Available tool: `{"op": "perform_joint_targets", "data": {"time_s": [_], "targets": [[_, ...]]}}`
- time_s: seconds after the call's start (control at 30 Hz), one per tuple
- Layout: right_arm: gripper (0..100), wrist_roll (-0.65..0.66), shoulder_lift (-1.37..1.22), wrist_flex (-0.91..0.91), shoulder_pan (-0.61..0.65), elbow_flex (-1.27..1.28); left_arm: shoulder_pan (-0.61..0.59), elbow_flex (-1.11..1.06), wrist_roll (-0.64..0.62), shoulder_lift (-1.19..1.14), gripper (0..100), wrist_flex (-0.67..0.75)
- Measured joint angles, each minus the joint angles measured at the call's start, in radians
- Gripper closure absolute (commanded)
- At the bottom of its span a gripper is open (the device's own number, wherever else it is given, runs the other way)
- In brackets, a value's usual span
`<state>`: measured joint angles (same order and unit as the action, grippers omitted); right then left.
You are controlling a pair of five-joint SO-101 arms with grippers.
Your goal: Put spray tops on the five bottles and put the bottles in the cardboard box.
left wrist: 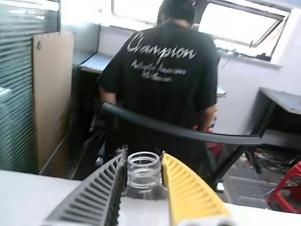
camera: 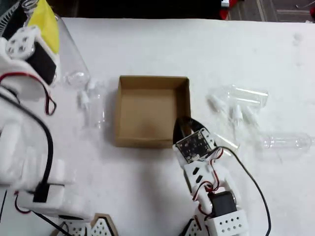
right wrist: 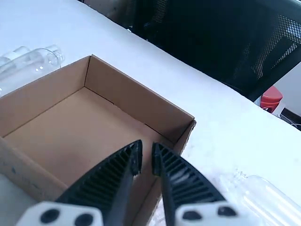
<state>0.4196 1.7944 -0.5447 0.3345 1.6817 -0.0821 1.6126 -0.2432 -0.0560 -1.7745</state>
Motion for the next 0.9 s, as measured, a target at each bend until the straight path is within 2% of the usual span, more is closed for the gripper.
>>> {"op": "perform_joint_targets", "data": {"time_s": [0.23, 0.33, 0.6, 0.9], "targets": [[97.1, 0.0, 0.0, 0.0, 0.0, 0.0, 0.084, -0.002, 0.0, 0.08, 98, 0.0], [97.1, 0.0, 0.0, 0.0, 0.0, 0.0, 0.118, -0.072, 0.0, 0.144, 98, 0.0], [97.1, 0.0, 0.0, 0.0, 0.0, 0.0, 0.195, -0.572, 0.002, 0.445, 98, 0.008], [97.1, 0.0, 0.0, 0.0, 0.0, 0.0, 0.204, -1.103, 0.002, 0.752, 98, 0.23]]}}
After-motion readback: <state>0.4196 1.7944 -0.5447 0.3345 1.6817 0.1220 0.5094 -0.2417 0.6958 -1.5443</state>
